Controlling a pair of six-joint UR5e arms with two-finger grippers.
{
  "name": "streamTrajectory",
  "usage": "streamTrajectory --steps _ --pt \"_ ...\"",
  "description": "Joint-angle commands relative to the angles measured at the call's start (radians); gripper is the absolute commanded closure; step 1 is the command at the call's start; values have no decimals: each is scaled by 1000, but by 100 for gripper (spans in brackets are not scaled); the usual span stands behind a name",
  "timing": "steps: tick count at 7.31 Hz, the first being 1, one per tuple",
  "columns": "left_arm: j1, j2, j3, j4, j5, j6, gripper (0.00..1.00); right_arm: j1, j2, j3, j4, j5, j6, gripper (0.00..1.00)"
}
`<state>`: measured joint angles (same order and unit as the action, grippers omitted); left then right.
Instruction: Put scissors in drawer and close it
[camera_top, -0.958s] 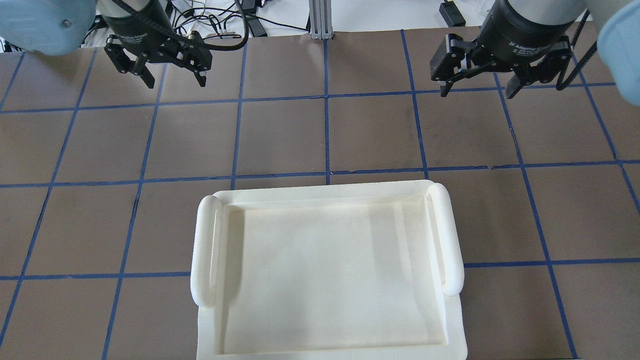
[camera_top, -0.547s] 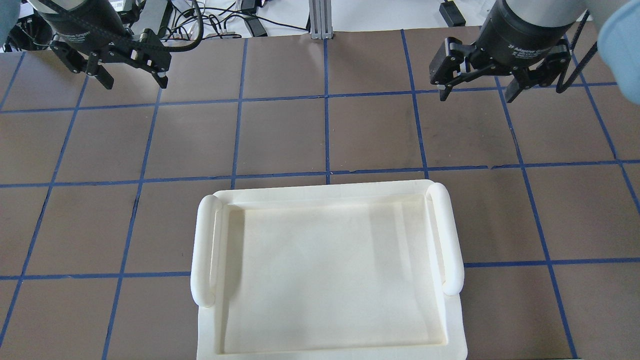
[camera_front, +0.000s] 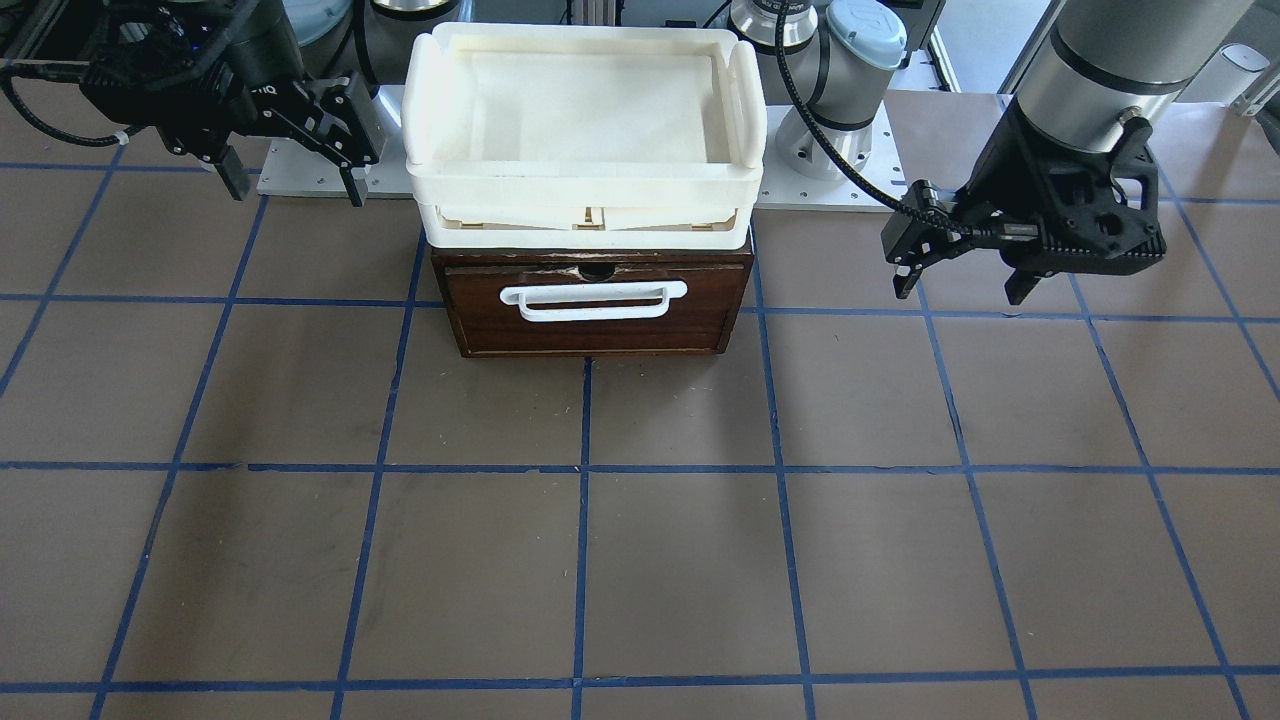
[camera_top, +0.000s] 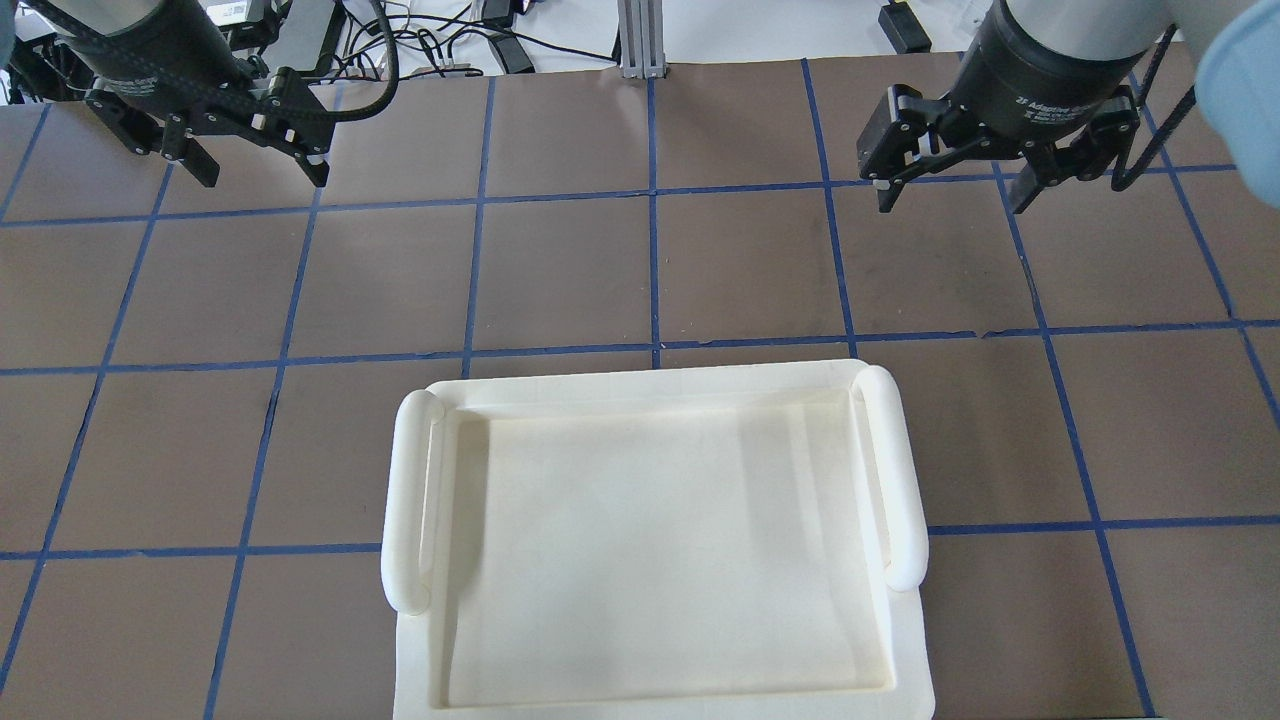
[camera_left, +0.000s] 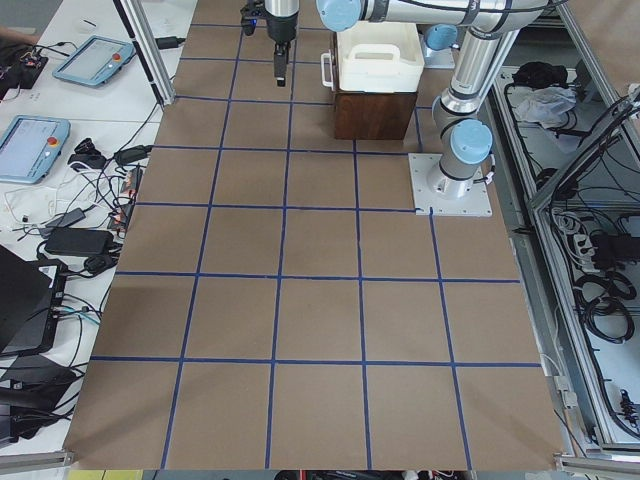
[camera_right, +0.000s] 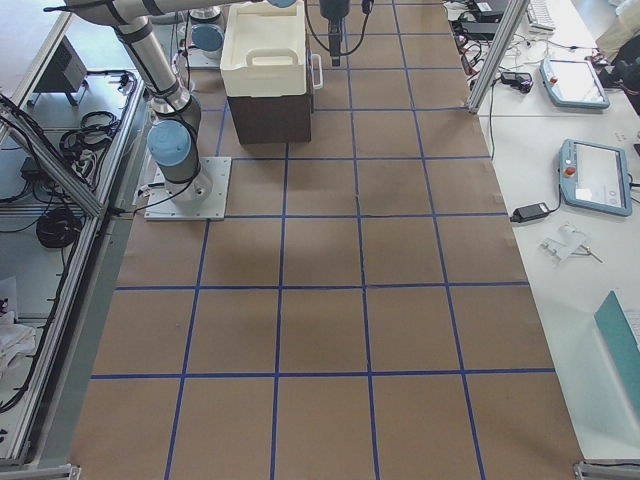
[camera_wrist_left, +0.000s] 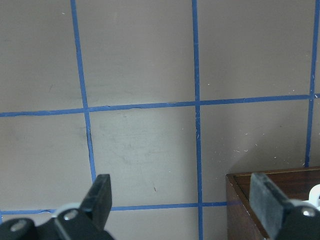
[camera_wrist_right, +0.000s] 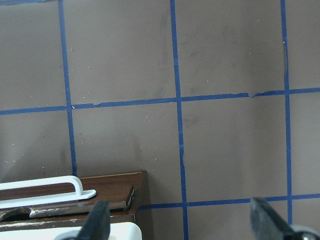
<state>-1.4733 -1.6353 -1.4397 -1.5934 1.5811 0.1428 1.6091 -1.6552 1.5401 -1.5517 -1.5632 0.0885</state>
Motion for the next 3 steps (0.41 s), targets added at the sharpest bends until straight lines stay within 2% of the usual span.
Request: streamTrajectory --steps 1,3 --pt "-1 8 -19 9 2 -3 0 0 0 0 1 0 -16 0" --pt "-1 6 -27 13 3 4 0 0 0 0 -1 0 -15 0"
